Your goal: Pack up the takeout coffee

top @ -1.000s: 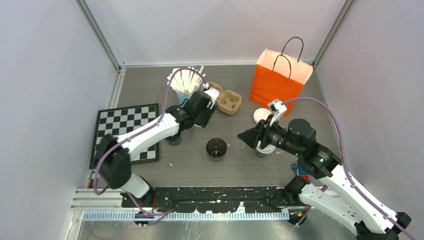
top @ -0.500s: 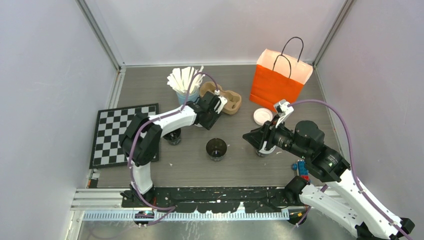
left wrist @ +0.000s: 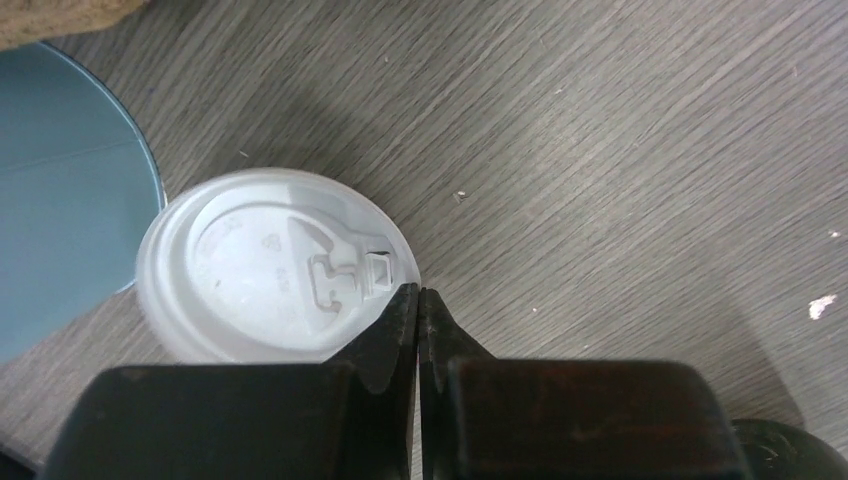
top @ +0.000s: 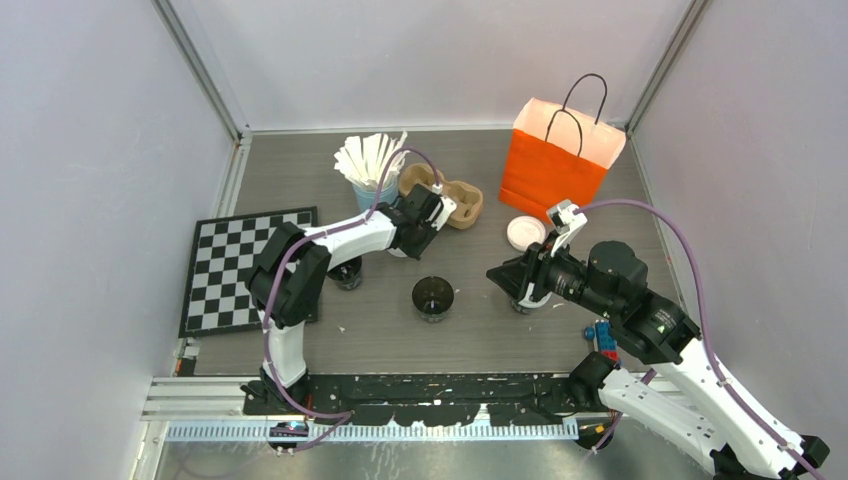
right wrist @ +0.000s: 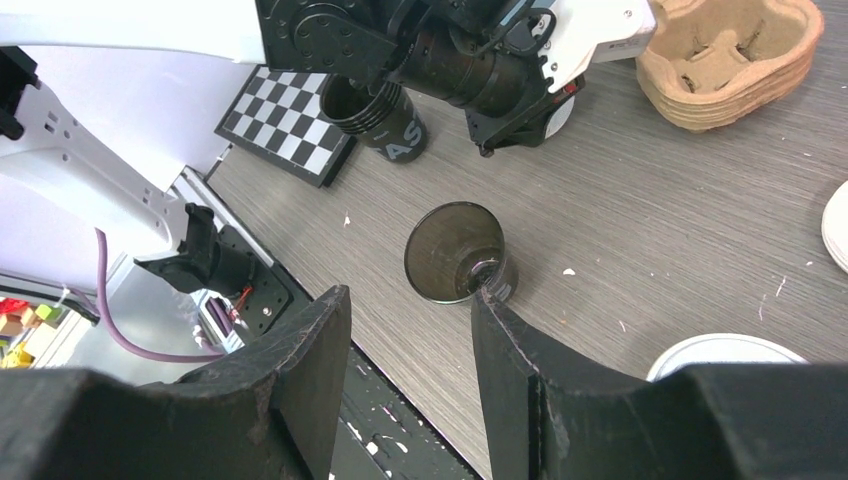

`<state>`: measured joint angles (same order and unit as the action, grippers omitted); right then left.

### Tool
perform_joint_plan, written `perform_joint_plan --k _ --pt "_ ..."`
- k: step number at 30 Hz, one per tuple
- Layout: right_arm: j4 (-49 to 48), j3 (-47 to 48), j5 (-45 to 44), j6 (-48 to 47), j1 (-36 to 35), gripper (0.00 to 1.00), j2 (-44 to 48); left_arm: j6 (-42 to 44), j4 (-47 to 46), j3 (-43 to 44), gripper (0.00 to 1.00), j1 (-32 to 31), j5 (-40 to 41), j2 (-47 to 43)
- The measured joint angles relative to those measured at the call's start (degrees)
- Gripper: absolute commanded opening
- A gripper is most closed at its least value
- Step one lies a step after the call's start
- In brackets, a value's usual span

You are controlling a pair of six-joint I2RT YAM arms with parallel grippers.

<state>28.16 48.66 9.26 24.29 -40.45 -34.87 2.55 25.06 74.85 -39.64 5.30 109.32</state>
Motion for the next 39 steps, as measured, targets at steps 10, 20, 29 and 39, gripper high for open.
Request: perform_joint_plan --k 10,20,29,39 --pt "-0.31 -0.70 -1.03 0.13 0.00 0.53 1.16 -1.62 1.97 -0.07 0.00 0.02 -2.67 -3.85" --pt "-14.36 -9.38 2.05 -1.38 0.00 0.68 -1.27 -7.72 3.13 -1.68 0.00 0.02 -8.35 -23.10" --pt "-44.26 -19.78 9.42 -15.12 -0.44 0.86 -5.64 -19.28 2.49 -6.27 0.00 0.02 -22.71 -38.69" --pt "-63.30 -25.22 21.33 -40.63 -1.51 0.87 -6.88 -35.56 -7.67 -15.76 0.00 0.02 -36.94 -52.87"
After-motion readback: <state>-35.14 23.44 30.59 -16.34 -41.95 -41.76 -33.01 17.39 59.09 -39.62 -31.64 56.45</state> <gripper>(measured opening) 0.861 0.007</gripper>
